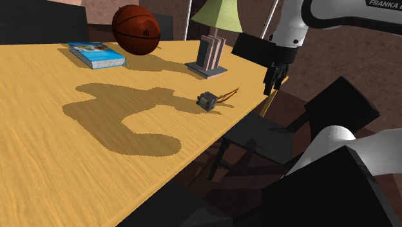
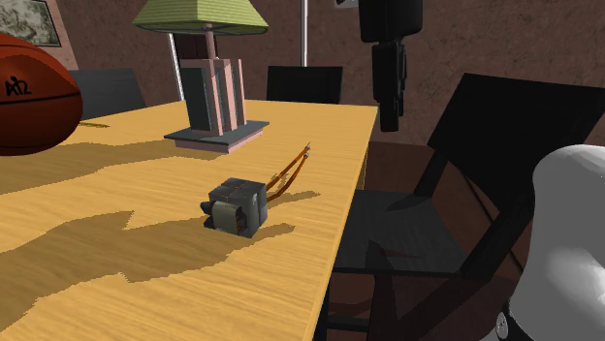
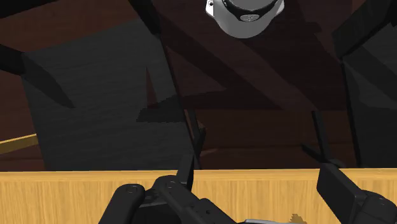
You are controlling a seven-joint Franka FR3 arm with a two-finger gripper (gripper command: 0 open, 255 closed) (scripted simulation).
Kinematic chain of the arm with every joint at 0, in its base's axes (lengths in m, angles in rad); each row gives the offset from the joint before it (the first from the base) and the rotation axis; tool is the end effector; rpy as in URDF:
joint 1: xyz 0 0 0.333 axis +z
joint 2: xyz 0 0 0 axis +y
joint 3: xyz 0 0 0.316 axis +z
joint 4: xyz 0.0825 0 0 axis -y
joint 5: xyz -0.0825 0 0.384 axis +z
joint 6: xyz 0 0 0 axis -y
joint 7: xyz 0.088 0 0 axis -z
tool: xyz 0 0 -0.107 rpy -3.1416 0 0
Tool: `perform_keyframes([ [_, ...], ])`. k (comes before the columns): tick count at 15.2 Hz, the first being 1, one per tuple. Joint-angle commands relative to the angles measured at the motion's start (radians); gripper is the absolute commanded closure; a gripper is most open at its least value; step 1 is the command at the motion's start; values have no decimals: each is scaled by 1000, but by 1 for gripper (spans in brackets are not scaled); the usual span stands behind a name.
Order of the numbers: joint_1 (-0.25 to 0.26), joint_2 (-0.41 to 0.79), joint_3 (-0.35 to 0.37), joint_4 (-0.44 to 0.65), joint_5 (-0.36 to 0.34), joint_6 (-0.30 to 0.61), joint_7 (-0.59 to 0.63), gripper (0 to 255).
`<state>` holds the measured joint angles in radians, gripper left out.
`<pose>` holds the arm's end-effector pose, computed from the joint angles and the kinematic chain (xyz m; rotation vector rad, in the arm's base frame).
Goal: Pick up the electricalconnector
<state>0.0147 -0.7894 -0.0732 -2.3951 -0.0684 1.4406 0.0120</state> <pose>0.2890 -0.0306 0.5623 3.1154 -0.0745 -0.2601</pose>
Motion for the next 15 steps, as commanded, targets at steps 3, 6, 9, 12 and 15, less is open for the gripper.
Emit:
perform_keyframes([
  [3, 16, 44, 27, 14, 25, 44, 28, 0],
  [6, 38, 116, 67, 44, 58, 108, 69, 0],
  [9, 58, 192, 106, 84, 83, 168, 108, 0],
  [12, 75, 272, 143, 134, 100, 223, 146, 0],
  [15, 90, 355, 180, 193, 109, 271, 183, 0],
])
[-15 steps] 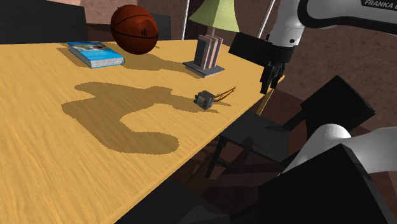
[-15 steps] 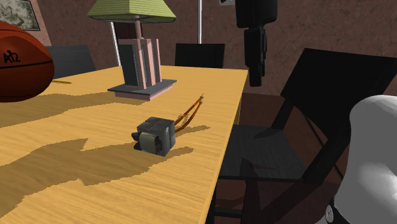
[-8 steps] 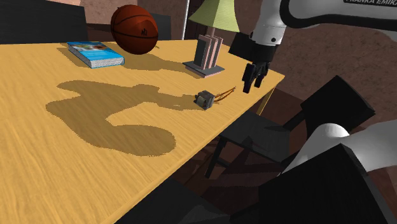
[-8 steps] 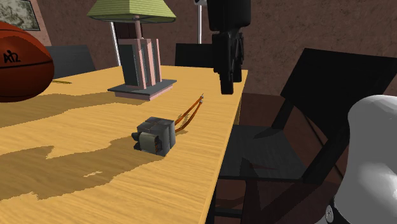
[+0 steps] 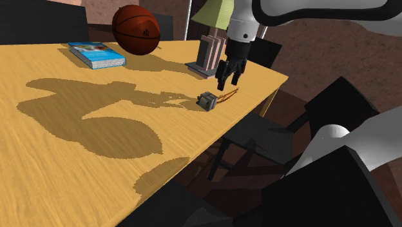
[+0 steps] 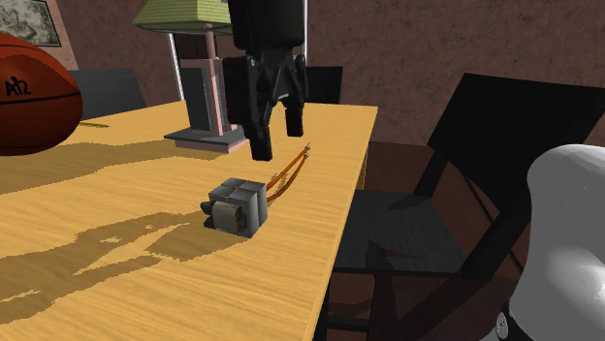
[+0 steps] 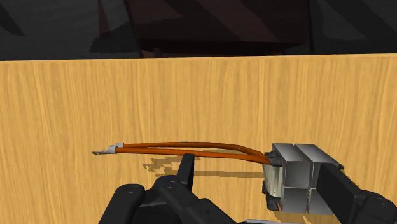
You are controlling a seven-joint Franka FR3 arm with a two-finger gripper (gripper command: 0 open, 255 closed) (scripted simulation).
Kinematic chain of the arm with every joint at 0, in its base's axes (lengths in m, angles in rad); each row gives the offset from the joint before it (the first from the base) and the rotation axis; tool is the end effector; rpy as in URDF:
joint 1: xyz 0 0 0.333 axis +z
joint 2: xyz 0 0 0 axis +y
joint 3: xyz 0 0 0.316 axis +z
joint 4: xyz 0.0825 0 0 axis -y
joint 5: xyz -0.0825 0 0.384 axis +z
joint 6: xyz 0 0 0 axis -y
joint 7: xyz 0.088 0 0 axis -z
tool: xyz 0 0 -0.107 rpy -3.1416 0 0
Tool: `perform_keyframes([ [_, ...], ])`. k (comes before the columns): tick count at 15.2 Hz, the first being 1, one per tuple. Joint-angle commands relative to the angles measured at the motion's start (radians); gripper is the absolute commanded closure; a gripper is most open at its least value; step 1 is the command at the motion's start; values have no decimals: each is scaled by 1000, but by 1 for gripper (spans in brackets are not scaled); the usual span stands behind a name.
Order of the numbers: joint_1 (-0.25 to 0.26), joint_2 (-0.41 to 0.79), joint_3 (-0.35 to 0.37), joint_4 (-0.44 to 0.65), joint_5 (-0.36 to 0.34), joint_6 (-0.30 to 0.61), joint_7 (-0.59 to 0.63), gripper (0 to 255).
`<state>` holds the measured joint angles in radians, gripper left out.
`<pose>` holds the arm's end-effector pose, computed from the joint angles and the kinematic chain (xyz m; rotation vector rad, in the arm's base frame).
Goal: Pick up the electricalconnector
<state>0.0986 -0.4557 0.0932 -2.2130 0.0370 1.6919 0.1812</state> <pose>0.3998 0.0863 0.5494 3.1235 -0.0093 -0.1017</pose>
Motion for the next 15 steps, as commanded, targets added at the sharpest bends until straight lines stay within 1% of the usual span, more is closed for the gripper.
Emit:
perform_keyframes([
  [1, 10, 50, 25, 33, 5, 34, 27, 0],
  [5, 26, 163, 69, 128, 0, 83, 78, 0],
  [12, 27, 170, 72, 40, 0, 177, 79, 0],
  [14, 27, 171, 72, 33, 0, 185, 79, 0],
  [15, 28, 171, 73, 34, 1, 185, 80, 255],
])
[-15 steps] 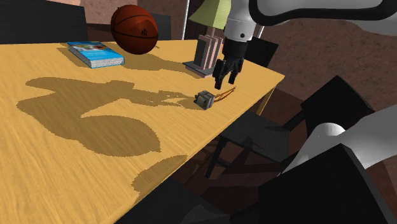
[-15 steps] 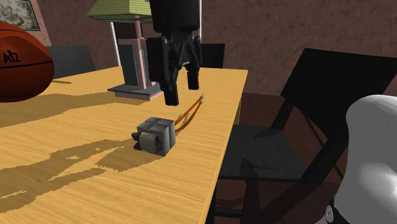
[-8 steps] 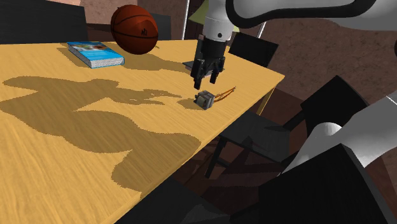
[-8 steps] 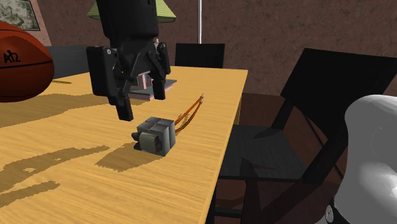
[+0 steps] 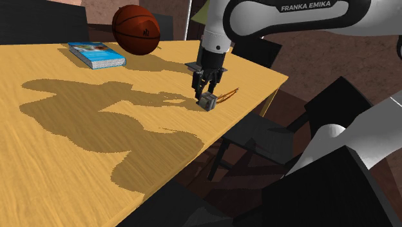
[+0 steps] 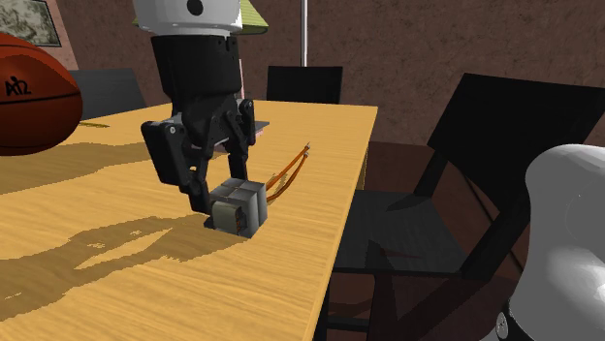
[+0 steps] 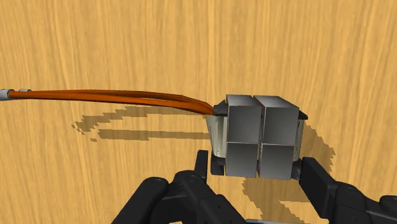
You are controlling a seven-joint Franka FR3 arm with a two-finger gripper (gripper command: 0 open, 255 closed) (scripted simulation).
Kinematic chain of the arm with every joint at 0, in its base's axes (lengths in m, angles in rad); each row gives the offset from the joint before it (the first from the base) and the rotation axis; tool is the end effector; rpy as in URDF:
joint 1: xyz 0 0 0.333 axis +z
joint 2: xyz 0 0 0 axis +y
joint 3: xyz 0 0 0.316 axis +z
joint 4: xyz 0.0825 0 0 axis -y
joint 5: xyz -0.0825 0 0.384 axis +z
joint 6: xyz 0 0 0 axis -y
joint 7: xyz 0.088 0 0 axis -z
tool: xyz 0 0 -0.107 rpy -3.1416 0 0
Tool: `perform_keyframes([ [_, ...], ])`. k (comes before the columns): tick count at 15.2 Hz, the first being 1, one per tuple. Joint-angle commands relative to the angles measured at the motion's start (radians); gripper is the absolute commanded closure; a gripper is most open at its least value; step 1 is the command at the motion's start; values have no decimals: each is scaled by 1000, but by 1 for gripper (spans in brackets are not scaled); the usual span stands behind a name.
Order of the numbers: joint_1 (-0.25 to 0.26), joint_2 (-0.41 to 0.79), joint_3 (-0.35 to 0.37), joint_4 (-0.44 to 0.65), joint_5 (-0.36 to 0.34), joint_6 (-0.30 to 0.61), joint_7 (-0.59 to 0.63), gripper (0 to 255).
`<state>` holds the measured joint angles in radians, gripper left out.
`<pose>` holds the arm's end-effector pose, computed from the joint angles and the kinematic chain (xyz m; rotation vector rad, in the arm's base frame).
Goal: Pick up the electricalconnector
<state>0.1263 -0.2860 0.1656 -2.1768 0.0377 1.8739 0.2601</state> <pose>0.4453 0.1420 0.5065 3.1257 0.0205 -0.0261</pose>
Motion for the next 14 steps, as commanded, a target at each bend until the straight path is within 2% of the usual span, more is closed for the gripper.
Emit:
perform_keyframes([
  [1, 0, 0, 0, -3, 0, 2, 1, 255],
  [9, 0, 1, 0, -3, 0, 3, 0, 255],
  [14, -1, -6, -2, 58, -1, -65, -1, 255],
])
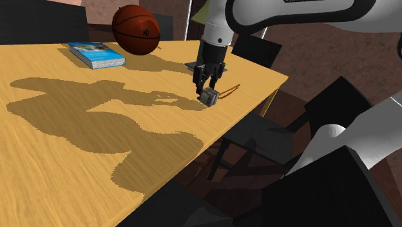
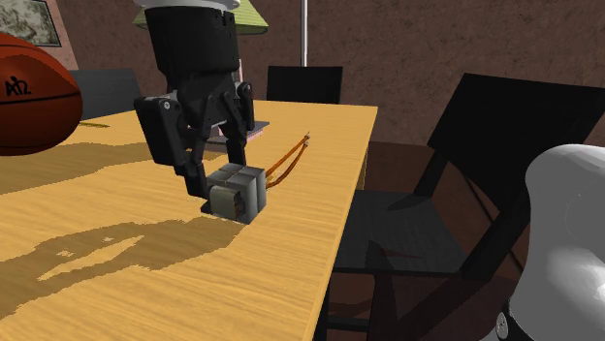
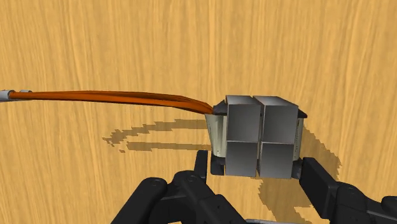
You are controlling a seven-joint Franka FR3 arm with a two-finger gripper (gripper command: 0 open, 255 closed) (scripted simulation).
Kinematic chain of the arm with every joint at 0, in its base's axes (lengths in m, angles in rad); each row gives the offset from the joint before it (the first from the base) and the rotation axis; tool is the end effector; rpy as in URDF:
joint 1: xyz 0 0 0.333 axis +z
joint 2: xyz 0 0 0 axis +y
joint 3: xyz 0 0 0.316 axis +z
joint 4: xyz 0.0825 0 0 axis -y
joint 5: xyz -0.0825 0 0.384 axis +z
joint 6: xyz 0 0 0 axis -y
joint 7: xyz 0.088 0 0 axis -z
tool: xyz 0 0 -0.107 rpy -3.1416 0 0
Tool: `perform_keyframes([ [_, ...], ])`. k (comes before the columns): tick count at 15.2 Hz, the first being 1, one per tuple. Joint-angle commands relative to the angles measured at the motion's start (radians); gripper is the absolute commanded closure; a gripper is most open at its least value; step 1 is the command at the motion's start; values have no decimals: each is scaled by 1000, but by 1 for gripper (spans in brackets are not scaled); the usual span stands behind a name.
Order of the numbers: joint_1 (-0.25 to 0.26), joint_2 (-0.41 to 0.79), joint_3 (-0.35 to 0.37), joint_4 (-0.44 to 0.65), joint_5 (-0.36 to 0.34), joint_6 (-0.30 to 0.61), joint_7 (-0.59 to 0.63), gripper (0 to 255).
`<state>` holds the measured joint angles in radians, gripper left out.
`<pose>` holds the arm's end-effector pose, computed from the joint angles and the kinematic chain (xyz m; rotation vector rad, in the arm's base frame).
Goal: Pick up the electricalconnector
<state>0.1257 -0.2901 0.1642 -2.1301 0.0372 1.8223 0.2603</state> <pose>0.4456 0.1422 0.5262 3.1253 0.0199 -0.0273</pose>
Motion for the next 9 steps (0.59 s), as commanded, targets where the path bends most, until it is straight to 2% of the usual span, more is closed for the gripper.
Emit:
perform_keyframes([
  [1, -1, -2, -1, 24, 0, -27, -1, 255],
  [9, -2, 0, -4, 134, -2, -134, -1, 255],
])
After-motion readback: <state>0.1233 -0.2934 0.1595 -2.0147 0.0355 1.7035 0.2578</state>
